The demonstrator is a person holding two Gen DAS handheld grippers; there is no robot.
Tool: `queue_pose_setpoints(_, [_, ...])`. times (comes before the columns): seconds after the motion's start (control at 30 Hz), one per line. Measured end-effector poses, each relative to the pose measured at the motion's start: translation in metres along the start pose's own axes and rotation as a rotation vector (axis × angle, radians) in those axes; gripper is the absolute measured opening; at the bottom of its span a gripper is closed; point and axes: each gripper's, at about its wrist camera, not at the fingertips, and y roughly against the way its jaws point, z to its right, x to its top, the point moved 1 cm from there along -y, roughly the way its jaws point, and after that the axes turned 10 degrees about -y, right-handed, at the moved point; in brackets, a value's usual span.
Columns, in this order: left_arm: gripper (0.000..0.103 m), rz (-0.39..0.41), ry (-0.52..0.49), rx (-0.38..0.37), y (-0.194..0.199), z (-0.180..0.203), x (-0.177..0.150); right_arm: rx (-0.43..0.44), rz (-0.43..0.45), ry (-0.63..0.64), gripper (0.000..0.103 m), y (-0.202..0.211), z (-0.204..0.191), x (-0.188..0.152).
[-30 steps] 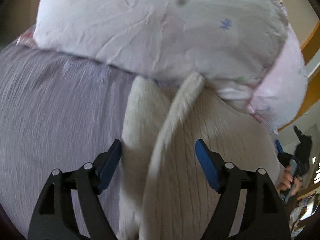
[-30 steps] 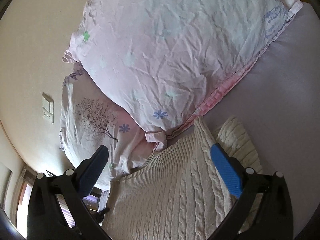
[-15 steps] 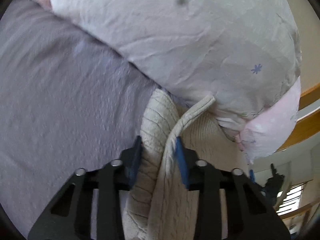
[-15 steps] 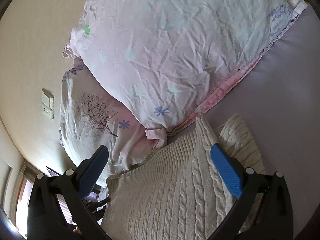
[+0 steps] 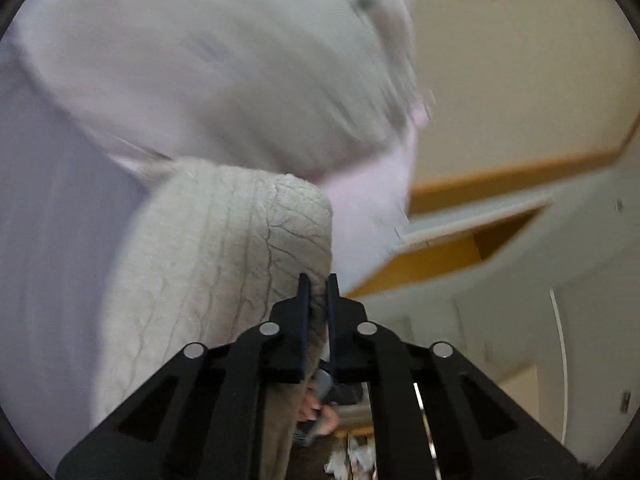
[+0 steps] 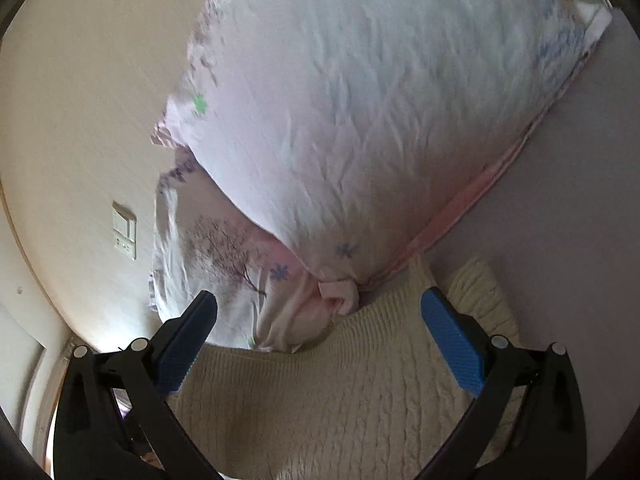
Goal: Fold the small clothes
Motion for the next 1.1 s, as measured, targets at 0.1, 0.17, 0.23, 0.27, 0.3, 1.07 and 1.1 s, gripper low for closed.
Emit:
queue_pose_setpoints(0.1, [0.007,-0.091,0.017,-0.077,-0.082,0.018,-0.011,-0.034,0.05,0.028,0.102,0.013,-0.001,0.01])
queue_pose_setpoints(0.17, [0.007,-0.14,0.069,-0.134,-0.134,0.02,-0.018,-0.065,0.081,0.043,0.102,0.019,0.001,0.018])
queue_pose_setpoints(0.23, [0.007,-0.199,0.11,-0.164,-0.191,0.018,-0.03,-0.102,0.095,0.054,0.102,0.023,0.005,0.025])
queue_pose_setpoints(0.27, [0.007,-0.245,0.142,-0.17,-0.219,0.016,-0.041,-0.123,0.093,0.053,0.102,0.025,0.008,0.028])
queue_pose_setpoints(0.3, [0.008,-0.278,0.179,-0.173,-0.232,0.012,-0.044,-0.136,0.071,0.039,0.102,0.026,0.013,0.032])
queue_pose_setpoints(1.07, [0.074,-0.215,-0.159,0.379,-0.05,-0.038,-0.066,-0.46,-0.285,0.338,0.018,-0.016,-0.001,-0.035])
queue_pose_setpoints(1.1, [0.076,-0.211,-0.173,0.382,-0.057,-0.036,-0.065,-0.436,-0.227,0.346,0.017,-0.008,-0.007,-0.029])
